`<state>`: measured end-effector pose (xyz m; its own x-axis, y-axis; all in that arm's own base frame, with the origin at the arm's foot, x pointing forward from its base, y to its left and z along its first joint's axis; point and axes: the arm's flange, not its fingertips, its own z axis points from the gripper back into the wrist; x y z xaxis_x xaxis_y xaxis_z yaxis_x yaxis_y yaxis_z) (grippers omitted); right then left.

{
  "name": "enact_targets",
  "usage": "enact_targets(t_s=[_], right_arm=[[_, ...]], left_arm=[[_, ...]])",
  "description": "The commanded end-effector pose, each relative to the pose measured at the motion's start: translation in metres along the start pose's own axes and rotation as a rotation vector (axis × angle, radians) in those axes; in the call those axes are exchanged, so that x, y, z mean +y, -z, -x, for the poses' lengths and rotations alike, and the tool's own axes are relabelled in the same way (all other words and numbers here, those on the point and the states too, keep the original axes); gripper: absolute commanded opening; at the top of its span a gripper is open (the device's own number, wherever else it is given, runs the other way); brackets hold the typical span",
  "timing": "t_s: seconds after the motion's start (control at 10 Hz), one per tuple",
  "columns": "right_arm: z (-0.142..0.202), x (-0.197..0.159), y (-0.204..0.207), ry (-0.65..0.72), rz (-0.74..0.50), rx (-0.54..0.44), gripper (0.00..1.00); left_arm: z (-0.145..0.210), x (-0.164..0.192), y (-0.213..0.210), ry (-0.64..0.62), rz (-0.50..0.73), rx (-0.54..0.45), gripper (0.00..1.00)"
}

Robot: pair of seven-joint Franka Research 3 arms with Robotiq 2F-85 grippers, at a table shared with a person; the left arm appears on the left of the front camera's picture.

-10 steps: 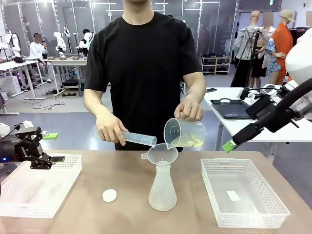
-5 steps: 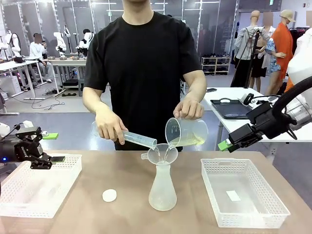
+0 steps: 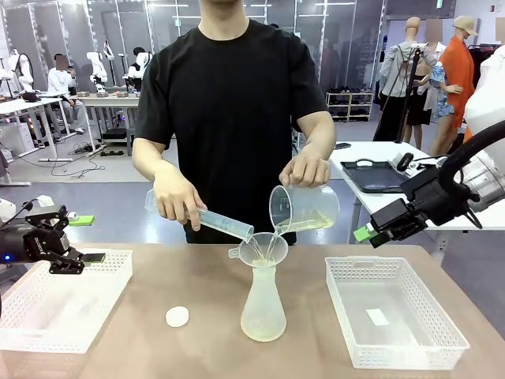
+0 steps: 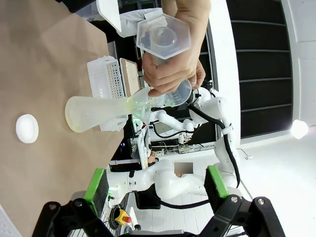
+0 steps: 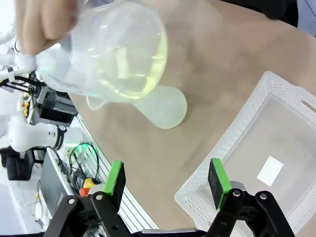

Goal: Prepare the solutions needed for the experiment.
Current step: Once the solution is in the Big flask , pick up the Plastic Funnel and place it back into the right Organizing basket.

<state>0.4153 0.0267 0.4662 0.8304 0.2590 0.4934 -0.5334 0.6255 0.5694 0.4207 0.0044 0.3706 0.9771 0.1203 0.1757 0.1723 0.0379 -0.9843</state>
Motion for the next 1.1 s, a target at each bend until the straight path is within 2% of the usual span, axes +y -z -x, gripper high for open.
enact_targets(t_s=[0.0, 0.3, 0.5, 1.0], right_arm=[[0.000, -0.022, 0.001, 0.166, -0.075, -0.082, 0.85], [0.014, -0.049, 0.004, 0.455, -0.337, -0.086, 0.85], [0.015, -0.061, 0.007, 0.510, -0.462, -0.045, 0.85], [0.019, -0.081, 0.014, 0.623, -0.512, -0.104, 0.85]], left_arm=[[0.000, -0.001, 0.000, 0.005, 0.001, 0.000, 1.00], [0.000, -0.001, 0.000, 0.005, 0.001, 0.000, 1.00], [0.000, -0.001, 0.000, 0.005, 0.001, 0.000, 1.00], [0.000, -0.001, 0.000, 0.005, 0.001, 0.000, 1.00]])
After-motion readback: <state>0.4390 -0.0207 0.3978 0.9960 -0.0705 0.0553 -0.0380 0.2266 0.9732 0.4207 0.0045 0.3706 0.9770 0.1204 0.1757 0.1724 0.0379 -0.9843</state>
